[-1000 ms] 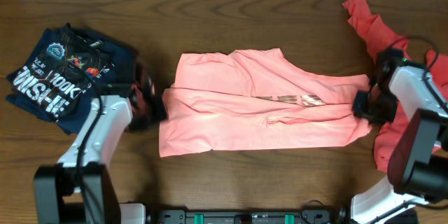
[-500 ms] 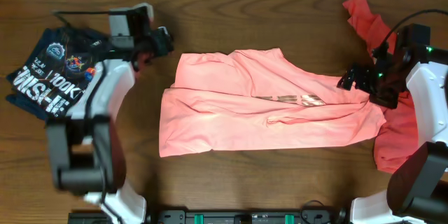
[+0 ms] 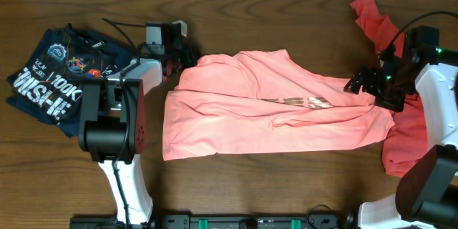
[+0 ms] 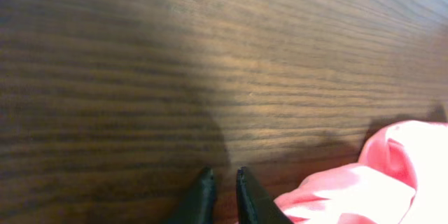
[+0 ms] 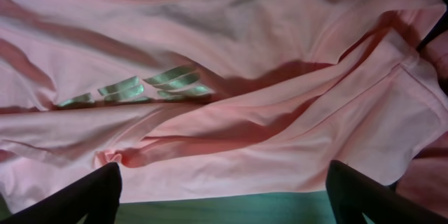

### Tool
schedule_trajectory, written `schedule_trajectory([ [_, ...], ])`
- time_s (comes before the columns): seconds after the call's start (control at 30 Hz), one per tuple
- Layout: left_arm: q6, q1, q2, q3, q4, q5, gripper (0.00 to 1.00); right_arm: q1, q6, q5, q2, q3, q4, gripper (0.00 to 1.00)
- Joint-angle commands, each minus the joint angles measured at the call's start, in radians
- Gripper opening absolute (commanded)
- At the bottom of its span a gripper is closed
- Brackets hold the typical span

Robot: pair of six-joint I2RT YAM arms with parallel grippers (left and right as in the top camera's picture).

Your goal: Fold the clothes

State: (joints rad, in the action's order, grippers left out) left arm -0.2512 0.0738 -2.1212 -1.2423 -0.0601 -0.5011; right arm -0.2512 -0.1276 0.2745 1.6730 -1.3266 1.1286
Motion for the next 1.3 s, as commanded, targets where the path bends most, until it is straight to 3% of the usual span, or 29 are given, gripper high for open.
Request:
schedule_trajectory([
  [0.0, 0.002, -0.012, -0.014, -0.015, 0.021, -0.012, 0.06, -0.003, 0.009, 0.010, -0.005, -0.005, -0.007, 0.87],
  [0.17, -0.018, -0.041, 0.011, -0.015, 0.067, -0.011, 0.06, -0.003, 0.009, -0.011, -0.005, -0.005, -0.020, 0.78],
  [0.4, -0.182, -0.148, 0.147, -0.015, 0.135, -0.012, 0.06, -0.003, 0.010, -0.121, 0.008, -0.005, -0.046, 0.77],
  [0.73, -0.165, -0.134, 0.174, -0.014, 0.306, -0.013, 0.06, 0.047, 0.009, -0.134, 0.073, -0.005, -0.240, 0.78],
  [0.97, -0.146, -0.134, 0.174, -0.014, 0.384, -0.013, 0.06, 0.086, -0.067, -0.322, 0.201, -0.005, -0.391, 0.85],
  [1.27, -0.146, -0.134, 0.174, -0.014, 0.441, -0.012, 0.06, 0.089, -0.074, -0.284, 0.355, -0.005, -0.611, 0.86],
])
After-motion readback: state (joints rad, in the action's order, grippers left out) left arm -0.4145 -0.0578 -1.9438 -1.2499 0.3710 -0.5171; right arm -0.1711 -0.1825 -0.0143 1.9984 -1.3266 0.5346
